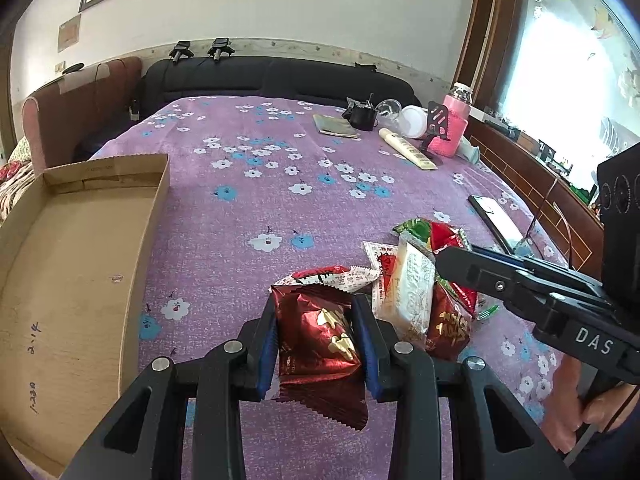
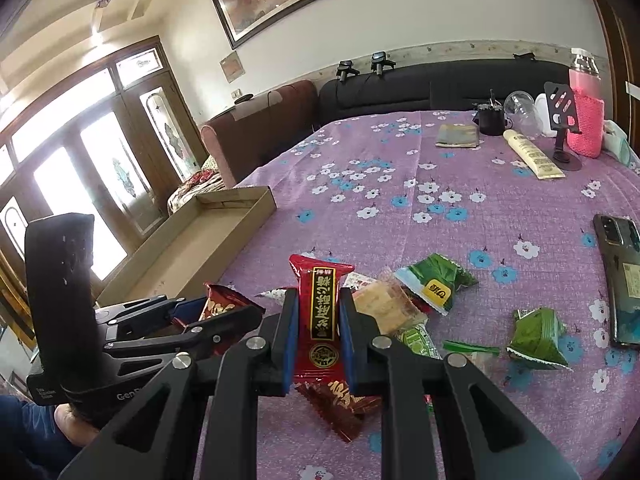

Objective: Organize snacks
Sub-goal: 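Carry the red candy bar and dark red foil packet over the cardboard box with both tools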

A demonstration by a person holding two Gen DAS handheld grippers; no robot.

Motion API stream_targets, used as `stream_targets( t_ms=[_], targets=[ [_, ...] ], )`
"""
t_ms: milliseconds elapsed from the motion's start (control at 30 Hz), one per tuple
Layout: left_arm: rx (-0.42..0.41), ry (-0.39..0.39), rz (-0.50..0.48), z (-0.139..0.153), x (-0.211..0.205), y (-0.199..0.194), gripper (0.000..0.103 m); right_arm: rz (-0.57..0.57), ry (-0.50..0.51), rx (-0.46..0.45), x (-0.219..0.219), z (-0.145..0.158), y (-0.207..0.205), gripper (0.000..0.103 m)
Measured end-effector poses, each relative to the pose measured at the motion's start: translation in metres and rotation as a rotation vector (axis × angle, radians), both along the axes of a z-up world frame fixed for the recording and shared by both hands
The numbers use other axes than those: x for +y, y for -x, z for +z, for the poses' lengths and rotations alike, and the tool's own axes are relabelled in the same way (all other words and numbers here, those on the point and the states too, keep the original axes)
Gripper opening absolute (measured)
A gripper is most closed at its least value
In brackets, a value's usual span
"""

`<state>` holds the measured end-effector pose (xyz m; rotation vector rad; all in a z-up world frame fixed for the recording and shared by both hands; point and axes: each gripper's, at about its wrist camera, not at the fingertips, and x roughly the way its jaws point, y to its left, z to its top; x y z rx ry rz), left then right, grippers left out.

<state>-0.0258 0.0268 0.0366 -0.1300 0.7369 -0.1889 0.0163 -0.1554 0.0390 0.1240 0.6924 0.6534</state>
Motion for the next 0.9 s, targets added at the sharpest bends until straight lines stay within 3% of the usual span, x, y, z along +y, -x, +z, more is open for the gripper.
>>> stream_targets(
  t_ms=[567,767,900],
  targets=[
    [-0.021,0.077,0.006,0.011,0.020,0.012,0.036,-0.059,-0.010,0.020,-0.006,-0.004,-0.010,0.018],
    [-0.046,0.102,0.032,0.024,0.047,0.022,0.036,-0.069,-0.018,0.030,0.005,0.005,-0.006,0.018],
    [-0.058,0.117,0.078,0.030,0.076,0.029,0.037,-0.013,-0.053,0.067,0.030,0.011,0.002,0.018]
  ],
)
